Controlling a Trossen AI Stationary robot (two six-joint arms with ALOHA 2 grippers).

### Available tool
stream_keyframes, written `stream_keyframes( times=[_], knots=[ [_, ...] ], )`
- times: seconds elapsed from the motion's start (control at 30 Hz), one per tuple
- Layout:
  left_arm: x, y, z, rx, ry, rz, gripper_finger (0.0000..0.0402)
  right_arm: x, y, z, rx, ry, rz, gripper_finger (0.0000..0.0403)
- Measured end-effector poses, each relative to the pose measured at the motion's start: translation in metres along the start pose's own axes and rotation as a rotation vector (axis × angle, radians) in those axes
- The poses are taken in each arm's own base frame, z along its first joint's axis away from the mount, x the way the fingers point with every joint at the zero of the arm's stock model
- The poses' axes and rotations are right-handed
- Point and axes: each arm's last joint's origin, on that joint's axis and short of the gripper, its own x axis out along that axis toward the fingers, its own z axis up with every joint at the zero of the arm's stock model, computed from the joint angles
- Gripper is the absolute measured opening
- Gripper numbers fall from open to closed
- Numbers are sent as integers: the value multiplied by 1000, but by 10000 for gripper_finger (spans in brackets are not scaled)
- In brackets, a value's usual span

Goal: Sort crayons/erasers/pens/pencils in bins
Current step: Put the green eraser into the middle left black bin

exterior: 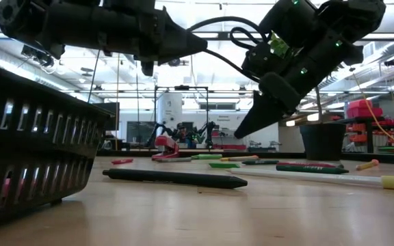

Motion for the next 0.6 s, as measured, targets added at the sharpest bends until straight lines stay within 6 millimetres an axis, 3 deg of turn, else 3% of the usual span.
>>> stream_keyframes(
  times=[0.37,0.6],
  knots=[
    [3,6,7,62,-61,23,37,0,0,1,54,-9,3,154],
    [8,25,22,86,-122,55,56,0,0,0,105,-2,-14,154]
  ],
)
